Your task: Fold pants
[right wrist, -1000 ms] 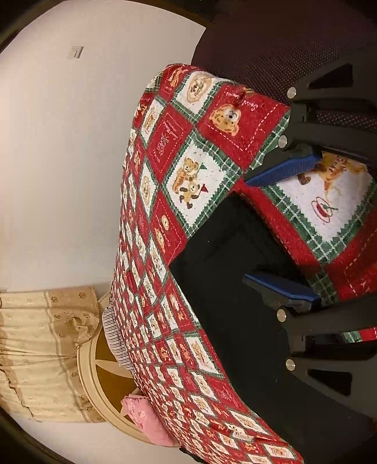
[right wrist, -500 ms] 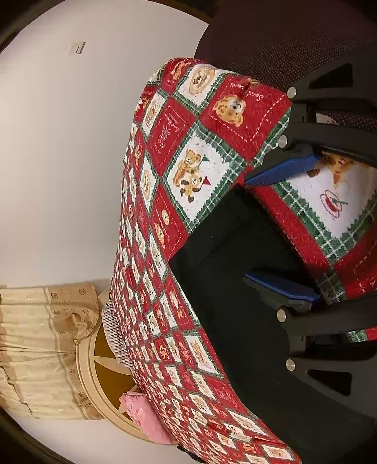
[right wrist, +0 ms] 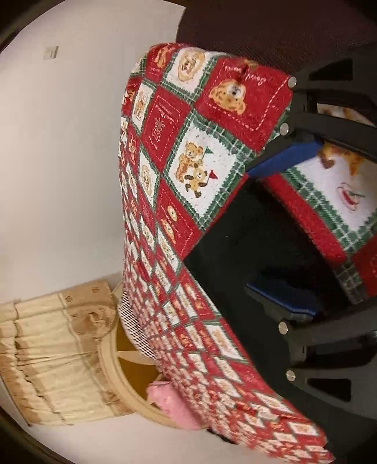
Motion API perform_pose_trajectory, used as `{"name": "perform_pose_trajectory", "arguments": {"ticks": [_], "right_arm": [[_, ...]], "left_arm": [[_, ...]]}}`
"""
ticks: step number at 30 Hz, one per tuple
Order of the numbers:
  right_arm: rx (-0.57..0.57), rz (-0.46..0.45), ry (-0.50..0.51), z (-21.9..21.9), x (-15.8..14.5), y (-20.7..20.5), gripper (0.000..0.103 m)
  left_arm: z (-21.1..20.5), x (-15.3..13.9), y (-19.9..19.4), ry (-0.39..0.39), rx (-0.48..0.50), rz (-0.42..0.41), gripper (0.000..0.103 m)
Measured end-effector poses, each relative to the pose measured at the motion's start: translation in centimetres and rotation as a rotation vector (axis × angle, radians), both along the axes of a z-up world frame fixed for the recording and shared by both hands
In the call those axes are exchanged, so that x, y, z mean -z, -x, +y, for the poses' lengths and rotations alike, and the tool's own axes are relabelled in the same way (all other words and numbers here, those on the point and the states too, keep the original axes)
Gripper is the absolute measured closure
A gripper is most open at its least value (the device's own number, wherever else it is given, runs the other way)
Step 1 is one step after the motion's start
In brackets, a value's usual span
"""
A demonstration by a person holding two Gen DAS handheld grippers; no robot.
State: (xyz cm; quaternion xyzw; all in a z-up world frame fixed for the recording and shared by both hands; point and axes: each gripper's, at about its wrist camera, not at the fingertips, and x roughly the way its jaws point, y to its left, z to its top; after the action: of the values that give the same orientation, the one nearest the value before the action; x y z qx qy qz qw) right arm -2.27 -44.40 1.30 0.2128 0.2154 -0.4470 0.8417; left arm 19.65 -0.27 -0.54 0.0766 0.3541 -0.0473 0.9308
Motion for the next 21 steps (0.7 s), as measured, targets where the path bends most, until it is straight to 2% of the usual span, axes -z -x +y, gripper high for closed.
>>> {"name": "perform_pose_trajectory", "arguments": {"ticks": [1, 4, 6, 8, 11, 14, 18, 20, 21], "right_arm": [[-0.009, 0.010, 0.010, 0.1, 0.1, -0.3, 0.023], [-0.022, 0.030, 0.034, 0.6, 0.2, -0.8, 0.022], [-0.039, 0.015, 0.035, 0.7, 0.1, -0.9, 0.022], [0.007, 0.003, 0.031, 0.3, 0.1, -0.3, 0.022], [0.010, -0.041, 0.004, -0.5, 0.1, 0.4, 0.022], [-0.004, 0.024, 0.022, -0.4, 0.1, -0.8, 0.022], [-0.084, 0.108, 0.076, 1.1, 0.1, -3.0, 0.023], [-0.098, 0.129, 0.090, 1.4, 0.1, -3.3, 0.036], [-0.100, 0.137, 0.092, 1.5, 0.1, -3.4, 0.039]], "left_arm": [[-0.1, 0.0, 0.0, -0.002, 0.003, -0.001, 0.000], [-0.3, 0.1, 0.0, -0.005, 0.008, 0.001, 0.000], [-0.2, 0.2, -0.1, -0.003, 0.007, 0.006, 0.000], [-0.3, 0.3, -0.2, -0.007, 0.005, 0.015, 0.000], [-0.5, 0.5, -0.3, -0.022, 0.003, 0.022, 0.000], [-0.7, 0.6, -0.4, -0.031, 0.004, 0.029, 0.000], [-0.8, 0.8, -0.2, -0.045, 0.011, 0.026, 0.000], [-0.8, 0.7, -0.2, -0.061, 0.006, 0.019, 0.000], [-0.7, 0.7, -0.2, -0.071, 0.002, 0.014, 0.000]]}}
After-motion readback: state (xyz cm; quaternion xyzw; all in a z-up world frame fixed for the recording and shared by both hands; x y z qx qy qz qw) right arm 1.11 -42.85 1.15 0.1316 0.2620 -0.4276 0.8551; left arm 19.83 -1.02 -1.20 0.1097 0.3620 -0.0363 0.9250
